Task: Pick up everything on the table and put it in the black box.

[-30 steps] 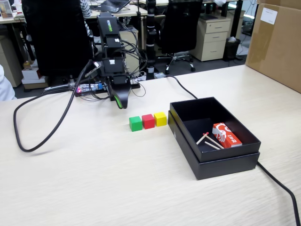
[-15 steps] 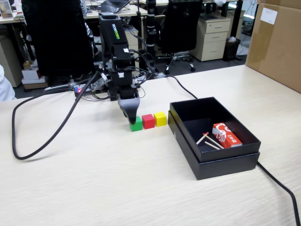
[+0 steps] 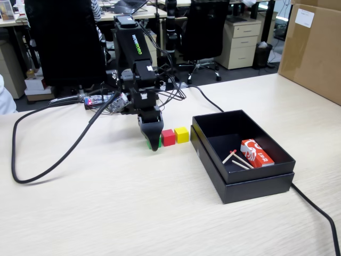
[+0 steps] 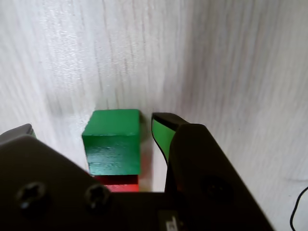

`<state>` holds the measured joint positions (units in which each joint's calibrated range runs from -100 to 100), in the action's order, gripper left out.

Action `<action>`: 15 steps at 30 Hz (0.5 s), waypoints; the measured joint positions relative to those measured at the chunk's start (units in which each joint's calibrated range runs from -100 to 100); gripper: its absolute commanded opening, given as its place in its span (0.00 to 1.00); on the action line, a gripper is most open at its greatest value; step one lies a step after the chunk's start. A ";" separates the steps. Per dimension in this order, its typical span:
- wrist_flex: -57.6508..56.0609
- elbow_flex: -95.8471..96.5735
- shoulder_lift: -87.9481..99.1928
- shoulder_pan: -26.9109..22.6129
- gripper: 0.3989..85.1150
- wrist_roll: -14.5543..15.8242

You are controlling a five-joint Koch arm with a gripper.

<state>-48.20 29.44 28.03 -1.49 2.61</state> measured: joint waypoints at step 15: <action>0.85 -3.01 -3.50 0.49 0.01 -0.05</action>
<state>-47.35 26.43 24.53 -1.00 2.56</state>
